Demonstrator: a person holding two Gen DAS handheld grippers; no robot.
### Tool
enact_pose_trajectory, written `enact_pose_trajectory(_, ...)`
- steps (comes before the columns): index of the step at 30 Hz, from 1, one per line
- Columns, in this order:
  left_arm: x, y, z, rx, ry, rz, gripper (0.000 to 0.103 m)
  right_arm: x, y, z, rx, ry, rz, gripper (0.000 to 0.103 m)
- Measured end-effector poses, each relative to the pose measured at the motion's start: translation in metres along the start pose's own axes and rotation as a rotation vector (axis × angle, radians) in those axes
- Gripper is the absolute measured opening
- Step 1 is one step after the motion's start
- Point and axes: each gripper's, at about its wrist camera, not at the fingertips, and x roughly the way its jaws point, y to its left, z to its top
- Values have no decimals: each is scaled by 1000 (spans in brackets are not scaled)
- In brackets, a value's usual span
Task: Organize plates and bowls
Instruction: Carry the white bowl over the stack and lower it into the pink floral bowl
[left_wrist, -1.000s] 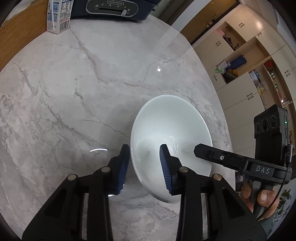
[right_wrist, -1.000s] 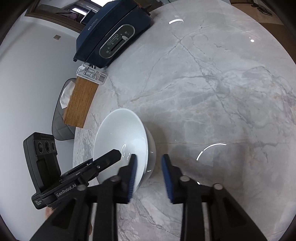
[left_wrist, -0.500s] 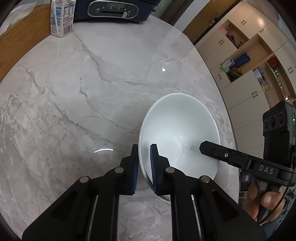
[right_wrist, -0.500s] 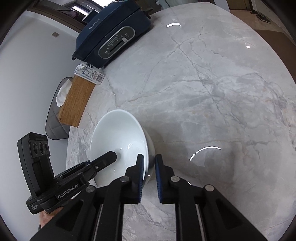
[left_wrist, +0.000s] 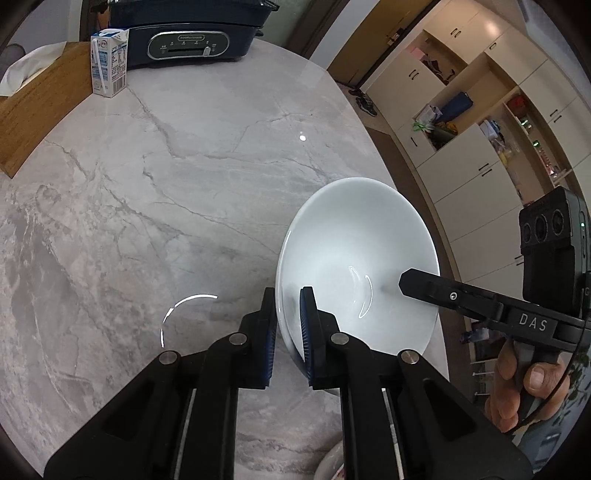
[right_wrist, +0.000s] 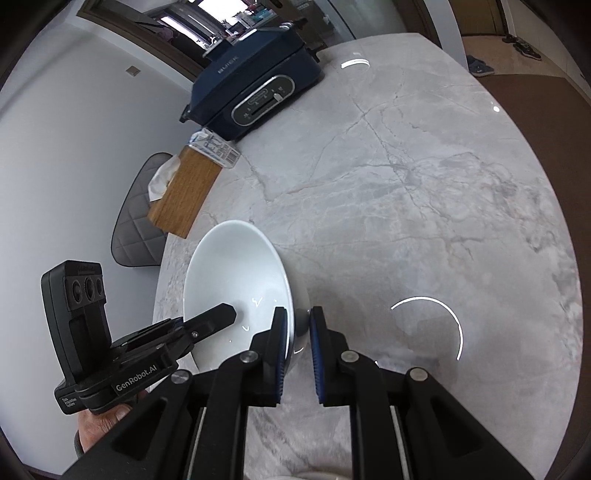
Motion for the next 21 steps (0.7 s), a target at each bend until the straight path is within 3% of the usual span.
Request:
enact_pose_trajectory(10,-53,-54,-68,61,16,-20,10,-60,16,-57,-30,-38,1,16)
enact_pose_trajectory(21,-69,-85,-140,108,75,-22,10,-90,10,-126,-23,-36,16,17)
